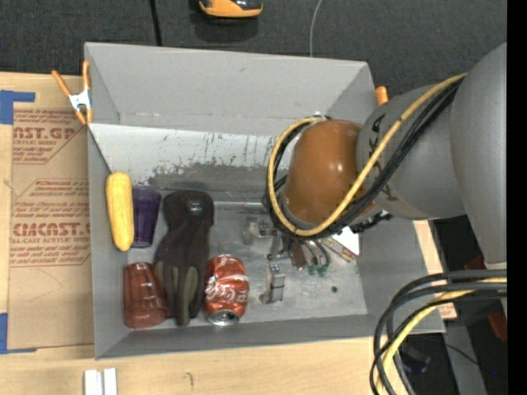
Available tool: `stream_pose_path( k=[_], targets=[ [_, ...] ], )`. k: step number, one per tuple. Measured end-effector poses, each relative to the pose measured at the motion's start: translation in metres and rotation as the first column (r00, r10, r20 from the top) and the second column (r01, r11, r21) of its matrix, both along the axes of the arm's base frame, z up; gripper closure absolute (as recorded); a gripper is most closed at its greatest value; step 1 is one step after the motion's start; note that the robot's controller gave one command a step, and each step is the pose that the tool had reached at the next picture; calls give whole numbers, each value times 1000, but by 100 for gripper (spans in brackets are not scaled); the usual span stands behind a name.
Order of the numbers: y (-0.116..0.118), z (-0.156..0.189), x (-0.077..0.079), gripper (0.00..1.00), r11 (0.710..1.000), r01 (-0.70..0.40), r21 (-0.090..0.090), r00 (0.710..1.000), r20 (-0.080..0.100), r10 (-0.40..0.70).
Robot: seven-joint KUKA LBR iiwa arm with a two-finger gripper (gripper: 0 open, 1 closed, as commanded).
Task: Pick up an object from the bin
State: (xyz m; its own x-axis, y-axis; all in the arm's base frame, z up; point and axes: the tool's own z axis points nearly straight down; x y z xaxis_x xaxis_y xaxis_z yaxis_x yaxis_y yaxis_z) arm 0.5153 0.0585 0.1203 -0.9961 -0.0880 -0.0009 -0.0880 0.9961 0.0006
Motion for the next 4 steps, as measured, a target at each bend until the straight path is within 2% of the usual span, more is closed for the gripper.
stream_pose_path(
  k=[1, 2, 3, 4],
  targets=[
    [19, -21, -13, 0, 994, -108, -2, 994, 6, 108],
    [55, -48, -5, 100, 915, -403, -2, 915, 4, 403],
    [55, -48, -5, 100, 916, -402, -2, 916, 4, 402],
    [64, 130, 1, 100, 911, -411, -2, 911, 8, 411]
  ],
)
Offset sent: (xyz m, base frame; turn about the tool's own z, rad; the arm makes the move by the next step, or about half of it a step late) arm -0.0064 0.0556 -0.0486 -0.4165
